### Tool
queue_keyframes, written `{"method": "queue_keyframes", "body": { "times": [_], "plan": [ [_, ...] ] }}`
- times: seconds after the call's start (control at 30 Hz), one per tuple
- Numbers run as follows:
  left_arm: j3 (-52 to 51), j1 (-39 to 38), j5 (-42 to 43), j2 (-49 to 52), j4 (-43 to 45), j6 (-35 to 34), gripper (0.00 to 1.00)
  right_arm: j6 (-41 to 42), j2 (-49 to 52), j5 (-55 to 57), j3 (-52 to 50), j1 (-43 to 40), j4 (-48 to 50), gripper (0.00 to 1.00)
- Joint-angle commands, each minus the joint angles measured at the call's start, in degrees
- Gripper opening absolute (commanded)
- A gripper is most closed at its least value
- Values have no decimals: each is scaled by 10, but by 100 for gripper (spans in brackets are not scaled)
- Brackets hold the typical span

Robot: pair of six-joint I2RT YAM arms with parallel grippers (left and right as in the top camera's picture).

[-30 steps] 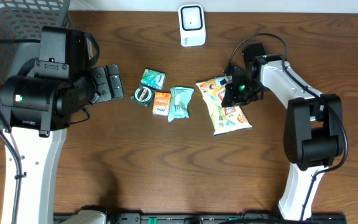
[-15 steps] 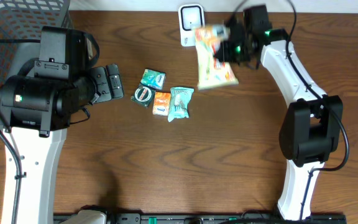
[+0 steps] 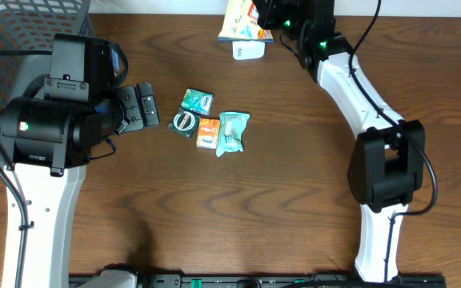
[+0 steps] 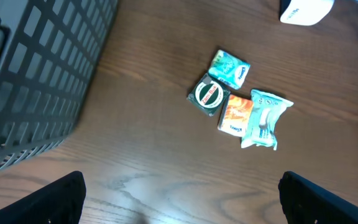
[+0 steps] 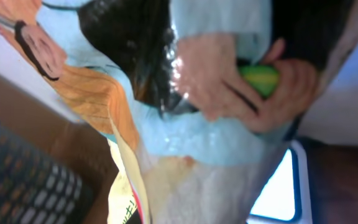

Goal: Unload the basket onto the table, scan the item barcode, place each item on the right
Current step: 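Hold the bag's printed side under the scanner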

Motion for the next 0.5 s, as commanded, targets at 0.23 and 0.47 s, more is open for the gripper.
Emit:
{"method": "queue_keyframes", "body": {
  "times": [0.23, 0.47],
  "plan": [
    [-3, 2, 4, -1, -2, -3, 98, 33, 74, 37, 9, -2, 93, 1],
    [-3, 2, 4, -1, -2, -3, 98, 29, 56, 33, 9, -22, 77, 1]
  ]
}}
